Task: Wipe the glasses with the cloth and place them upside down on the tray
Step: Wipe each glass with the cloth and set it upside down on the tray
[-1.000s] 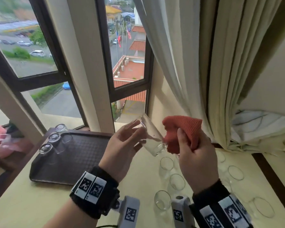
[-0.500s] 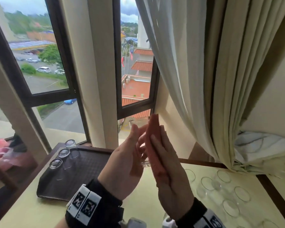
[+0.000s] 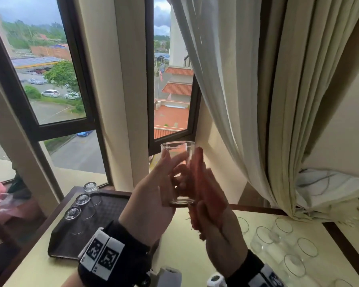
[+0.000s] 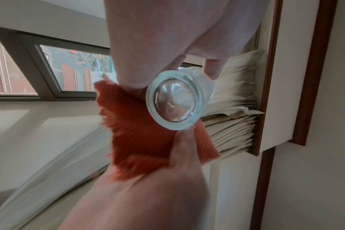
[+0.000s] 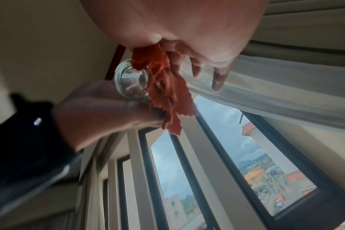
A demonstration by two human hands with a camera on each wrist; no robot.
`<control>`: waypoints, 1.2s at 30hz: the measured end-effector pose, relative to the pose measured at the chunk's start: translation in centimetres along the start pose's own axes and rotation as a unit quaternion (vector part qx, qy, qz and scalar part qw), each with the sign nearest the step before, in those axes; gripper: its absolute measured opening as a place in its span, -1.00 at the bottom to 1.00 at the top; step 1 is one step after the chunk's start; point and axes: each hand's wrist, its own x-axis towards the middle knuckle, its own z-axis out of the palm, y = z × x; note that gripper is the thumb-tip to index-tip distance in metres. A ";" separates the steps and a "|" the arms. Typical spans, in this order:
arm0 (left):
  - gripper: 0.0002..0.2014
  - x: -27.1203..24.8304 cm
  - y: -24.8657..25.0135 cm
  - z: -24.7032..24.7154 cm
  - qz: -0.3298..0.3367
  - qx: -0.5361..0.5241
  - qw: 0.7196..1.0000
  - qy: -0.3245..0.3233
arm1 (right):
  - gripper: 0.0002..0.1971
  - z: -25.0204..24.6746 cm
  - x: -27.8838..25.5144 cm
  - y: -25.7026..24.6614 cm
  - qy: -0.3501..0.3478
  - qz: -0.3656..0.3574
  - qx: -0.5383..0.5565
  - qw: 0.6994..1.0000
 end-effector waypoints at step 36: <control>-0.29 0.6 -0.3 2.0 0.026 0.106 0.993 0.037 | -0.48 -0.7 2.3 -1.2 0.057 0.108 0.118 0.985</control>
